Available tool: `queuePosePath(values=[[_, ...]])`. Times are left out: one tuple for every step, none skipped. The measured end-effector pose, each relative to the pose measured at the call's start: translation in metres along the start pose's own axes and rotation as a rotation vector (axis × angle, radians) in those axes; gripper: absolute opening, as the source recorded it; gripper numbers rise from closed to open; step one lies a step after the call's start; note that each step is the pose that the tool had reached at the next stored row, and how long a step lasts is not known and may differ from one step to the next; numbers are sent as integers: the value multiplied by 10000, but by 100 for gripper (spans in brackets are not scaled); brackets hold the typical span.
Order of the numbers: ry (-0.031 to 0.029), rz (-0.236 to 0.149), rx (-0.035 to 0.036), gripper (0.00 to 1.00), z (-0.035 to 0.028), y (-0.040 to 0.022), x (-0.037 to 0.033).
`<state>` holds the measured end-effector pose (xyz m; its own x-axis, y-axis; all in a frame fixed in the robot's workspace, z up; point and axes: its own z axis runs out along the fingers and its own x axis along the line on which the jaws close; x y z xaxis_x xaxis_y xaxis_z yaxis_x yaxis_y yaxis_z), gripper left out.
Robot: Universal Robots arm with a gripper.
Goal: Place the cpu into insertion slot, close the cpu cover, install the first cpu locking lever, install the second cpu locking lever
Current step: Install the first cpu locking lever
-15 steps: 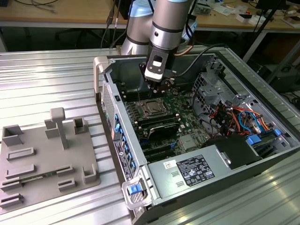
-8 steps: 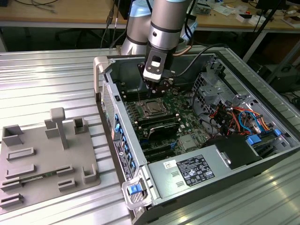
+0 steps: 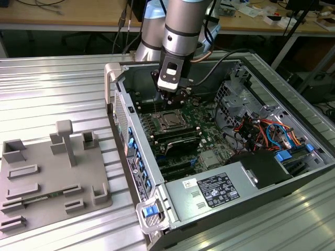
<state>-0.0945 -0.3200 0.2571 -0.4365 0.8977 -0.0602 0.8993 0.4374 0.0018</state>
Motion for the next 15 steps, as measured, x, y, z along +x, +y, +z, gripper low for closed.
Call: queuePosePath(values=[[0,-21,-2,11,0,-23,11],[0,-44,-3,11,-1,-43,21],[0,-77,-5,11,-2,-66,32],[0,-98,-6,11,-2,-78,38],[0,-124,-8,11,-3,-93,45],[0,-191,-12,11,-4,-128,62],[1,-251,-15,11,-4,-150,73],[4,-325,-22,11,-3,-165,81],[5,-392,-26,11,-2,-171,84],[6,-524,-35,11,-1,-174,86],[5,-690,-43,11,-1,-175,86],[5,-914,-56,11,0,-176,86],[7,-1091,-68,11,1,-176,86],[8,-1607,-100,11,7,-179,88],[8,-1711,-104,11,7,-192,93]])
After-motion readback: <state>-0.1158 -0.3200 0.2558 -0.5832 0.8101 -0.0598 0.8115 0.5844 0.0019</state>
